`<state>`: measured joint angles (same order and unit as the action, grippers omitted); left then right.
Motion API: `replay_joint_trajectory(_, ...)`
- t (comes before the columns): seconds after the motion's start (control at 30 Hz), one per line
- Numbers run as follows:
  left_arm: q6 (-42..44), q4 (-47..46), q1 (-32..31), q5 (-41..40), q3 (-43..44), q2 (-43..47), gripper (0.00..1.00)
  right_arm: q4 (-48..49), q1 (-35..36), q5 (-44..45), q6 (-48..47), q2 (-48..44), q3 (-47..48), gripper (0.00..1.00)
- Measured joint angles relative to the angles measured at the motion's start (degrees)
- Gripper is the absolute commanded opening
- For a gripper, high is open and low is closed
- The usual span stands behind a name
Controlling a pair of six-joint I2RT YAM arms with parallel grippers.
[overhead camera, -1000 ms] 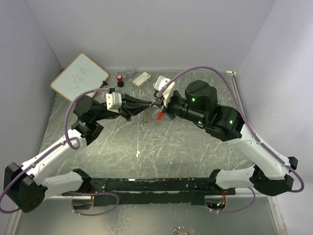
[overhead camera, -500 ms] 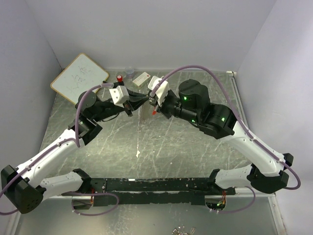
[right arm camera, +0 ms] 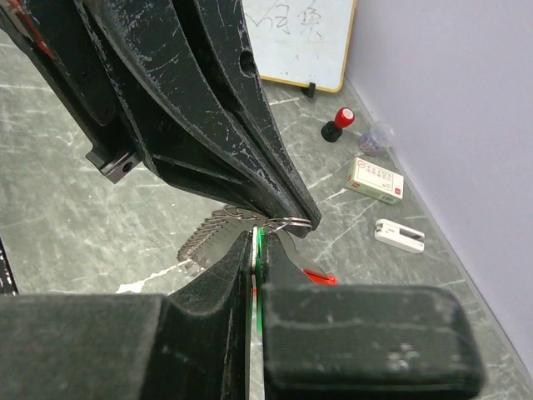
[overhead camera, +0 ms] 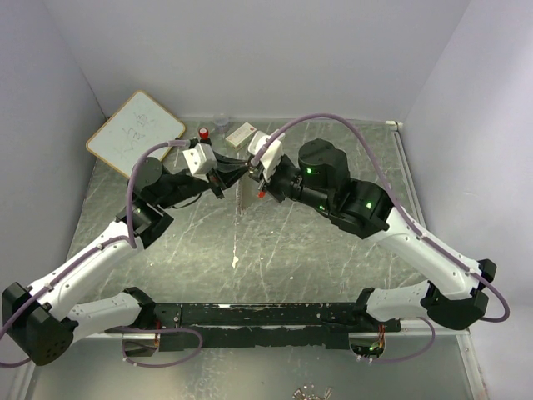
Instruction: Remove the keys from the keyring
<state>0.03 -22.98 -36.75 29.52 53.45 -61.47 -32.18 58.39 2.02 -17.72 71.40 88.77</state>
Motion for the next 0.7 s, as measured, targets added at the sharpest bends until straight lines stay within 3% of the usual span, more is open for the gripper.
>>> replay_joint_trajectory(0.7,-2.9,1.9,0.7,-0.7,-0.7,-1.7,0.07,-2.4,-1.9,-4.9,-0.6,3.4,-0.7,0.0)
